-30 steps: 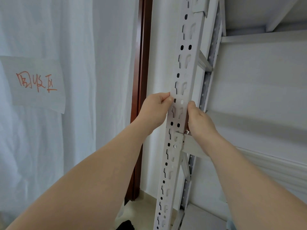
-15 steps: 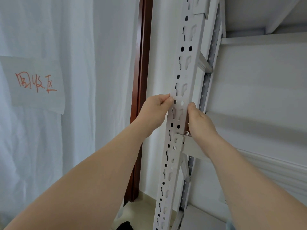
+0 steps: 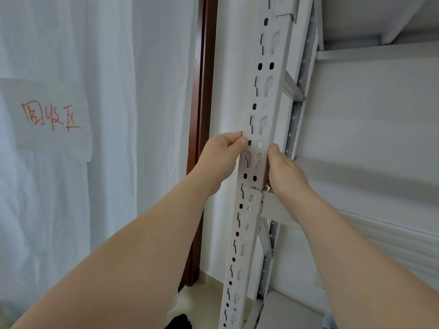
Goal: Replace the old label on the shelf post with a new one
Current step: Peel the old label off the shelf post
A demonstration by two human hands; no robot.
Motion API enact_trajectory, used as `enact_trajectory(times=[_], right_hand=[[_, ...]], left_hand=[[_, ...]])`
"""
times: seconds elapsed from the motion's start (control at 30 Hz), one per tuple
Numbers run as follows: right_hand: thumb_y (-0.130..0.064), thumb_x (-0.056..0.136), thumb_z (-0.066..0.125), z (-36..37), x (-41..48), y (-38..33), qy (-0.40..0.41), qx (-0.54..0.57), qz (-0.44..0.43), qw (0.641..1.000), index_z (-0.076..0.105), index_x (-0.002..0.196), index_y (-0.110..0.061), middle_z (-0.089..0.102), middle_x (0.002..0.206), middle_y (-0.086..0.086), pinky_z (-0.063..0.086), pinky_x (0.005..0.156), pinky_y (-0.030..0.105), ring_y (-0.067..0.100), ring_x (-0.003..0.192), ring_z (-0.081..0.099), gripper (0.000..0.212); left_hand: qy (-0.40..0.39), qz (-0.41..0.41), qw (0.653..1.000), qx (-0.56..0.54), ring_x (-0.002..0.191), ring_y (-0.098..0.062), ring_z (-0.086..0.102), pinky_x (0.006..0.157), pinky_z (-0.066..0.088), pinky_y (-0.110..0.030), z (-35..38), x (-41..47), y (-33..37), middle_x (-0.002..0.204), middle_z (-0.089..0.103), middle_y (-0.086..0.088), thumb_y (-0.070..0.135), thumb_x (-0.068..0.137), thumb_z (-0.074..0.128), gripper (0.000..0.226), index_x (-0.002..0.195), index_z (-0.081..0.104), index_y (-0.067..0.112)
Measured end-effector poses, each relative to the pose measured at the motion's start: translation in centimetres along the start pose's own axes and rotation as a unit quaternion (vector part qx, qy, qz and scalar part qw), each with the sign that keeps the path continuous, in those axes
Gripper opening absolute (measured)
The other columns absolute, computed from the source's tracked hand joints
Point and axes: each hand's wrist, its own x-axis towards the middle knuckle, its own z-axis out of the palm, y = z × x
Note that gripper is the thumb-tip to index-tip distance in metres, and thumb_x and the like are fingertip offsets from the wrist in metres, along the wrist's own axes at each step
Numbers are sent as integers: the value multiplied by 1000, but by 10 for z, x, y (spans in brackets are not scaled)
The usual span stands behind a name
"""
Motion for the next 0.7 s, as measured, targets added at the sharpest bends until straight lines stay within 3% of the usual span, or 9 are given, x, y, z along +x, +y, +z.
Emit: enact_trajectory(times=[0.2, 0.3, 0.4, 0.47, 0.53, 0.6, 0.63, 0.7], right_hand=[[-54, 96, 19, -1, 0, 0, 2, -7, 2, 1000, 54, 84, -24, 55, 85, -4, 43, 106, 51, 27, 96, 53, 48], [-53, 97, 19, -1, 0, -1, 4, -6, 3, 1000, 53, 80, -24, 53, 80, -5, 43, 105, 51, 26, 93, 52, 48], [-54, 97, 19, -1, 0, -1, 3, -4, 4, 1000, 54, 80, -24, 56, 82, -3, 44, 103, 51, 27, 93, 55, 49], [-53, 97, 20, -1, 0, -1, 4, -6, 2, 1000, 50, 73, -23, 53, 77, -3, 43, 100, 49, 26, 87, 52, 49], [-52, 98, 20, -1, 0, -2, 6, -7, 0, 1000, 47, 70, -23, 52, 74, -2, 44, 98, 49, 26, 84, 50, 49], [-53, 98, 19, -1, 0, -1, 4, -7, -2, 1000, 48, 71, -24, 52, 76, -3, 43, 100, 50, 26, 86, 51, 48], [-53, 97, 19, -1, 0, -1, 1, -7, -2, 1000, 51, 75, -24, 53, 79, -3, 44, 102, 50, 26, 89, 52, 49], [-55, 96, 18, -1, 0, -1, -2, -8, -4, 1000, 56, 84, -23, 58, 86, -2, 44, 104, 51, 27, 95, 56, 51]], left_hand=[[-14, -6, 1000, 0, 63, 17, 56, 56, 40, -2, -1, -4, 1, 70, 67, 31, 17, 99, 44, 30, 91, 67, 33], [-20, -15, 1000, 10, 62, 17, 54, 61, 41, -10, -2, -3, -1, 74, 66, 29, 18, 99, 42, 28, 105, 68, 29], [-29, -24, 999, 19, 49, 8, 48, 64, 36, -22, -2, -1, -3, 54, 58, 28, 17, 100, 40, 30, 115, 66, 23], [-32, -35, 999, -1, 47, 3, 42, 65, 32, -27, -4, -1, -2, 45, 52, 22, 13, 98, 41, 32, 103, 70, 26], [-18, -50, 998, -22, 53, -3, 38, 66, 30, -30, -3, 0, -1, 47, 42, 15, 13, 95, 44, 45, 66, 71, 33], [5, -61, 998, -16, 57, -8, 36, 67, 32, -30, -1, 1, -1, 49, 37, 12, 22, 95, 47, 57, 39, 59, 30], [14, -59, 998, -10, 55, -7, 37, 65, 34, -25, 1, 1, -1, 44, 40, 14, 26, 96, 48, 58, 38, 57, 29], [21, -37, 999, -11, 47, -1, 45, 55, 38, -12, 4, 2, -1, 42, 50, 18, 27, 97, 48, 45, 55, 64, 28]])
